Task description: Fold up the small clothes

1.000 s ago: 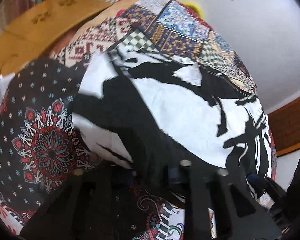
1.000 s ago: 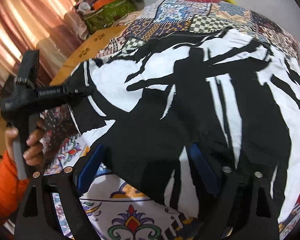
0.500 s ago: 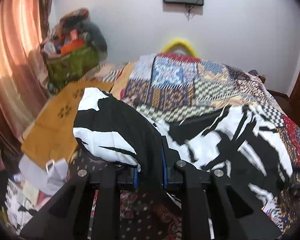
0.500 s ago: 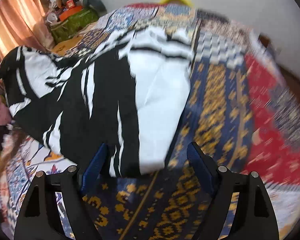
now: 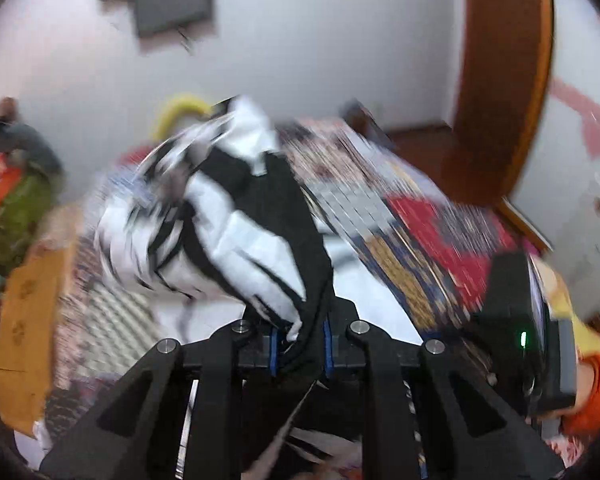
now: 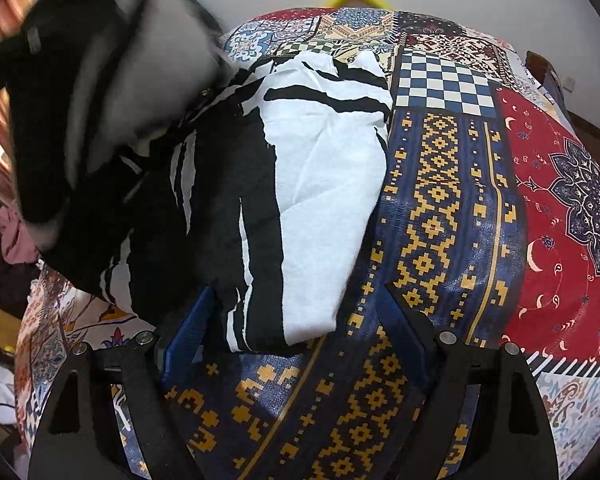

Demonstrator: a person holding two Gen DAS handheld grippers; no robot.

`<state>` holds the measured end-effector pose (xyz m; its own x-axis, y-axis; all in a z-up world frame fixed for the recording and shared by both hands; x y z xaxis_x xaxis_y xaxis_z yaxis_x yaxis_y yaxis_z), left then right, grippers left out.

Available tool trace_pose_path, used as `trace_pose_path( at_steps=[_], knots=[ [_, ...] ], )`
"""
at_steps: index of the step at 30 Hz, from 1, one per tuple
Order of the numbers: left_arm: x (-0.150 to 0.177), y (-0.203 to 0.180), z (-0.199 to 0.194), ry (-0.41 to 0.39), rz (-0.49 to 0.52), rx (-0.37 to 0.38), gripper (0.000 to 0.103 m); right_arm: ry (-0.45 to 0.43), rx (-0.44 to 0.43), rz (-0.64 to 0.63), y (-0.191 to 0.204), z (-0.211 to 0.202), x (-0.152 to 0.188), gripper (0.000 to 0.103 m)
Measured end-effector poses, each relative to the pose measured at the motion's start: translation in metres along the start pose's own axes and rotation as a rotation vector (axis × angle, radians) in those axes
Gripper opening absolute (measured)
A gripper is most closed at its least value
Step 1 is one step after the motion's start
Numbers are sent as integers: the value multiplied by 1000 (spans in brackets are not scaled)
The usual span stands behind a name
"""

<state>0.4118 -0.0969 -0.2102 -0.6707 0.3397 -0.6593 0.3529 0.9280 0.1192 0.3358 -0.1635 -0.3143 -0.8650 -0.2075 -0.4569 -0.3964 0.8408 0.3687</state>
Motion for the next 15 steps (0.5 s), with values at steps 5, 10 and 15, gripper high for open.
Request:
trace_pose_path(
  at_steps=[5, 10, 15],
  knots=[
    [40, -26, 35, 126, 3, 100, 16, 5, -13, 6, -5, -5, 5, 79],
    [42, -23, 28, 110, 22, 95, 16, 4, -2, 26, -14, -14, 7, 79],
    [38, -29, 0, 60, 90, 64, 25, -31, 11, 54, -21, -31, 3, 79]
  ],
)
Point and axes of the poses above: each gripper's, at about its wrist camera, not at the fingertips, and z roughly the way its jaws point, y to its left, x to its underside, the point moved 9 cm from there along z, roughly the way its jaws point, and after that the axes turned 7 degrees about z, right-handed, at the moved point
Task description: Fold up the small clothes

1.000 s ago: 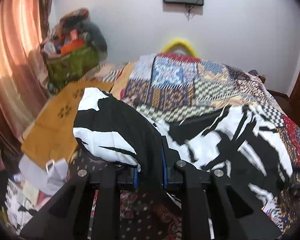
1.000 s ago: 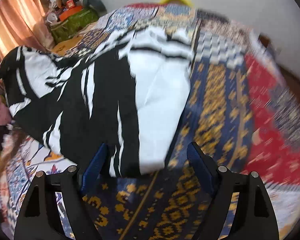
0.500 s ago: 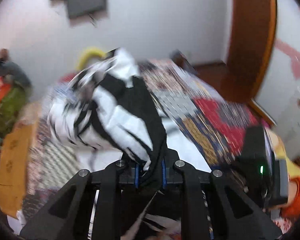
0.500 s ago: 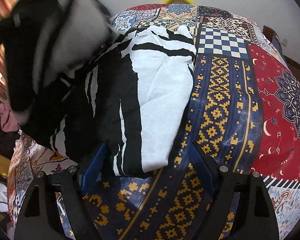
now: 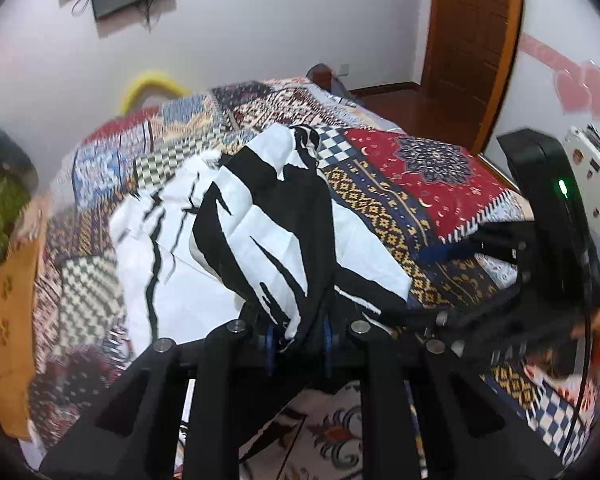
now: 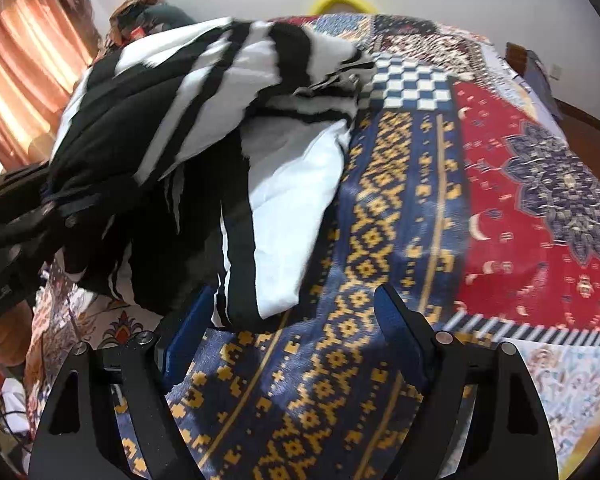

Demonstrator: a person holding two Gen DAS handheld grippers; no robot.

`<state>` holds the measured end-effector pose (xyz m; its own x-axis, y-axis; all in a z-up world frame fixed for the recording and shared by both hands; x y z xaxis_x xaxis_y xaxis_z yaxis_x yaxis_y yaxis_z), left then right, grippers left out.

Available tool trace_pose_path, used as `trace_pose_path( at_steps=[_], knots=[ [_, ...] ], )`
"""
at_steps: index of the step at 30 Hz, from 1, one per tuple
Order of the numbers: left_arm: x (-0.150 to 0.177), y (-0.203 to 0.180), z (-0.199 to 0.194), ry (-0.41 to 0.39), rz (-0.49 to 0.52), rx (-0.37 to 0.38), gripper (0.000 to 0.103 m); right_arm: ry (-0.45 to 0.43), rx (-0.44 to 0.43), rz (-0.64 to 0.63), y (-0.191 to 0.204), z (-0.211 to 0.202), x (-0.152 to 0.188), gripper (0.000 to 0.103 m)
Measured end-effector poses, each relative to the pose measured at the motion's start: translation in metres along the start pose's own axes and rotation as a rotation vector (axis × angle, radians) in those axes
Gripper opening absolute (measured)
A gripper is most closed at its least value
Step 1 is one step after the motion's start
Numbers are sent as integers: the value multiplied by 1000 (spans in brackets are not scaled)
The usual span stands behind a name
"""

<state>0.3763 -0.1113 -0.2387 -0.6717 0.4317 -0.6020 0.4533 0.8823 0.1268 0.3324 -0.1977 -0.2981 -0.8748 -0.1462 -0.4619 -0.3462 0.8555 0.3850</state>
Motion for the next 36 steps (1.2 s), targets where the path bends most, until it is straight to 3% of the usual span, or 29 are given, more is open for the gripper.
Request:
trace_pose_path(
  at_steps=[1, 3, 6, 9, 14, 19, 25, 29, 36],
  knots=[
    [1, -5, -6, 5, 11, -3, 32, -10, 1, 6, -1, -5, -2, 79],
    [2, -4, -15, -11, 0, 14, 60, -36, 6, 17, -4, -16, -8, 79],
    [4, 1, -35, -45, -36, 19, 78, -80, 17, 24, -6, -34, -16, 80],
    [5, 15, -45, -65, -70, -2, 85, -116, 22, 29, -4, -48, -23, 80],
    [21, 51, -38, -14, -141, -107, 86, -157, 10, 5, 12, -55, -36, 80],
    [55, 76, -2, 98, -235, -93, 86, -147, -3, -40, 38, -38, -40, 80],
    [102, 79, 32, 207, -247, -102, 87, -34, 65, -74, 29, 11, -14, 79],
    [115, 81, 29, 199, -298, -65, 90, 40, 57, -33, 10, 28, 5, 79],
    [126, 85, 7, 185, -229, -104, 89, 4, 88, -108, 17, 7, -2, 79]
  ],
)
Point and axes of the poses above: each gripper's, at about its wrist camera, not at the fingertips, and z roughly the way its jaws point, y to its left, x to its underside, the point moved 9 cm from there along z, roughly the way its jaws point, and after that the axes turned 7 degrees about z, right-handed, at the moved point
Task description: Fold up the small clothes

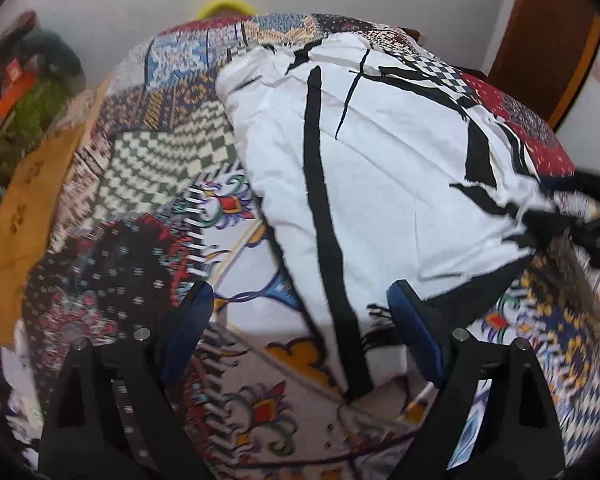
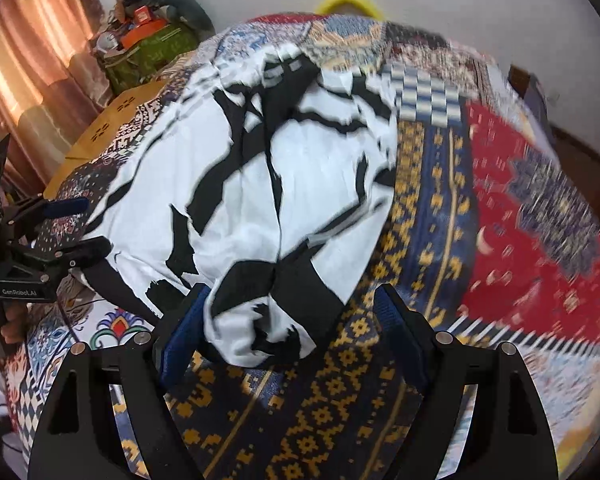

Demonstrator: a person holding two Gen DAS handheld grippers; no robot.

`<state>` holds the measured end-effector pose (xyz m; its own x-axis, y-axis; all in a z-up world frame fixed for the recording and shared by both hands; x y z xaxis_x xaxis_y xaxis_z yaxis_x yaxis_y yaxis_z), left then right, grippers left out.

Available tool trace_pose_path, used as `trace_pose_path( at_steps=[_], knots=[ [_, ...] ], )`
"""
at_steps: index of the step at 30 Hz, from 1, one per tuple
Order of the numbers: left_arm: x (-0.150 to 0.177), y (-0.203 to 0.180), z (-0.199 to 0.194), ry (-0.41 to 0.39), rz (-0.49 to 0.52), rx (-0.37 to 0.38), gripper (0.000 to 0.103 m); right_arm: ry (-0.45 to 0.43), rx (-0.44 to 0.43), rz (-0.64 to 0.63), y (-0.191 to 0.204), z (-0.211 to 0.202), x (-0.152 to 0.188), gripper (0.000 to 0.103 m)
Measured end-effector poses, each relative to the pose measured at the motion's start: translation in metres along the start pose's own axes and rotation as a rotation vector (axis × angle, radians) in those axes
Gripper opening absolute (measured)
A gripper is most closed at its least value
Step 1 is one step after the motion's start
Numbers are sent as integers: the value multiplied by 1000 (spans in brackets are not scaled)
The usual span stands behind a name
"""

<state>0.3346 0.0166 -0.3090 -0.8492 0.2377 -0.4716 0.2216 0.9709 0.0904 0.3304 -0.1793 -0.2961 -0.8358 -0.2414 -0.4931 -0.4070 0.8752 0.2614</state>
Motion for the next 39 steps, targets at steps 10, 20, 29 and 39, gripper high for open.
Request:
trace_pose_path(
  at_steps=[10, 20, 29, 39],
  knots=[
    [-46, 55, -20, -85, -44, -114, 89, -126, -84, 12, 16, -21, -71, 81],
    [-105, 84, 39, -56, -183, -37, 89, -14, -169, 79, 29, 60, -139, 66],
    [-97, 88, 94, 32, -229, -40, 56, 30, -89, 9, 23, 102, -145, 13],
    [-80, 112, 89, 62, -290, -134, 52, -22, 9, -86, 23, 89, -147, 12]
  ],
)
Point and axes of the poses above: each gripper's, at about its wrist camera, not at the fingertips, and z roughly the way its jaws point, y to its left, x to its underside, the point moved 9 cm from there along z, roughly the way its jaws point, and after that the axes turned 7 degrees about z, right-handed, at the moved point
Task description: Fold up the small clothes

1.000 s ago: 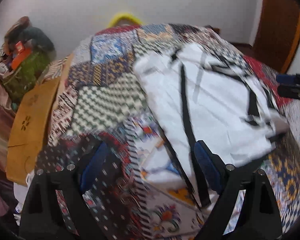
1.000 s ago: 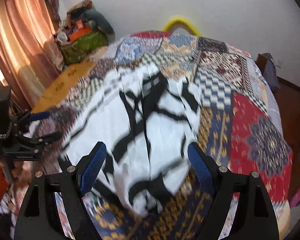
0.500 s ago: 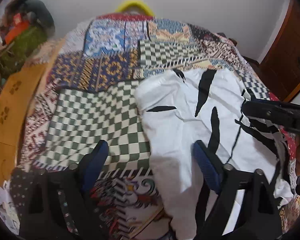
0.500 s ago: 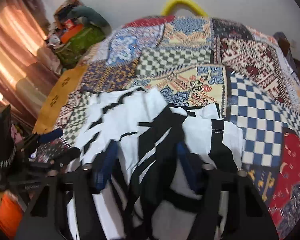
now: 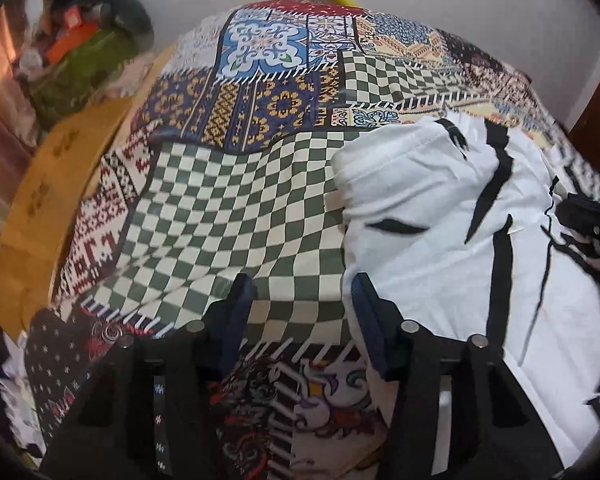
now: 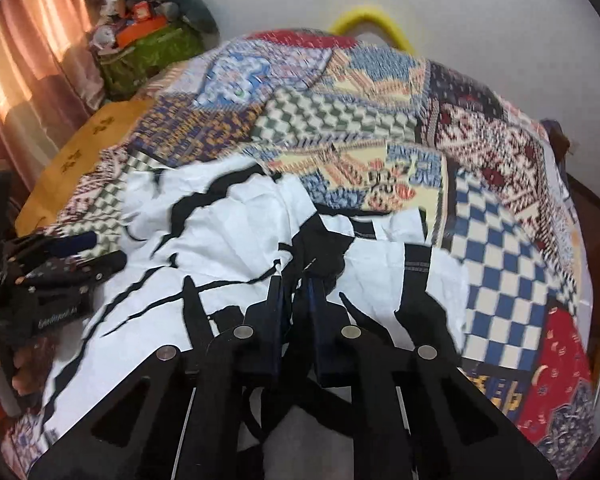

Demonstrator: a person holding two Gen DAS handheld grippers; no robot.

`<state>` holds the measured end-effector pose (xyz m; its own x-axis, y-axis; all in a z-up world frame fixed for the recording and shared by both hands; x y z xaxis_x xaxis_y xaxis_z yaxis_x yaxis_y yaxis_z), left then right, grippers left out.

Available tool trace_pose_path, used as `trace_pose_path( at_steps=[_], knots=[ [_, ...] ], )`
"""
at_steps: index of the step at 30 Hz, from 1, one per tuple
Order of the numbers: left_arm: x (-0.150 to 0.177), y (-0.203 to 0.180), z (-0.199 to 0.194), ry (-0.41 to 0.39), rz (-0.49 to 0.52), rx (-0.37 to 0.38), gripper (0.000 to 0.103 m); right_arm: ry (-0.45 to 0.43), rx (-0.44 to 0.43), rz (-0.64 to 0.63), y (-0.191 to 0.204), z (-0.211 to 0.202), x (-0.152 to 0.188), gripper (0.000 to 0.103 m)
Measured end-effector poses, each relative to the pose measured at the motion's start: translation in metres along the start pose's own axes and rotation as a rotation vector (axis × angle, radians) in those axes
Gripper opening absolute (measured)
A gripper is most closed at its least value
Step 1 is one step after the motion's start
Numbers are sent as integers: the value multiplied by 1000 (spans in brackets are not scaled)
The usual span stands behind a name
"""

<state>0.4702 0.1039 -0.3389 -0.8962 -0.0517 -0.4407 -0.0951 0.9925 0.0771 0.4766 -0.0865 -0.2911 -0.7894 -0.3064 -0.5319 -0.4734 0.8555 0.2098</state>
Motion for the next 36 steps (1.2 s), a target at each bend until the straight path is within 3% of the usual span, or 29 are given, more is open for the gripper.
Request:
trace_pose_path(
  at_steps=[3, 7, 10, 13, 19, 23, 28, 31, 34, 36],
  knots=[
    [-2, 5, -24, -44, -16, 42, 52, -41, -18, -28, 8, -32, 0, 14],
    [-2, -12, -60, -94, 42, 94, 52, -90, -67, -56, 24, -67, 8, 22],
    [4, -37, -77, -117, 105, 140, 53, -68, -118, -67, 38, -74, 28, 22],
    [17, -61, -76, -87, 152, 185, 54, -12, -147, -85, 50, -64, 52, 22],
    [56, -78, -51, 13, 211, 149, 55, 67, -97, -140, 48, -44, 95, 22],
    [75, -61, -57, 13, 205, 139, 65, 67, -105, -106, 36, -55, 105, 22],
    [96, -39, -69, 27, 225, 99, 65, 55, -112, -50, 19, -73, 113, 26],
    [97, -21, -80, 12, 200, 63, 65, 4, -95, -10, 8, -93, 112, 40],
    [87, -7, -88, -10, 138, 80, 67, -60, -69, 30, -7, -110, 103, 57],
    [78, 0, -91, -31, 88, 92, 74, -95, -50, 69, -20, -116, 97, 74]
  ],
)
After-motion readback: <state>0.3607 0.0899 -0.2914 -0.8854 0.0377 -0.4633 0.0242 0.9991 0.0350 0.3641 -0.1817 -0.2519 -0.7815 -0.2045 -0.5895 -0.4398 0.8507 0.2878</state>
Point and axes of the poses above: each gripper's, at about its wrist camera, not at the fingertips, and z roughly the way its jaws point, y to its left, x to its underside, the point moved 9 cm from there along z, roughly the way its jaws point, and after that the axes turned 7 degrees about z, right-handed, at the moved point
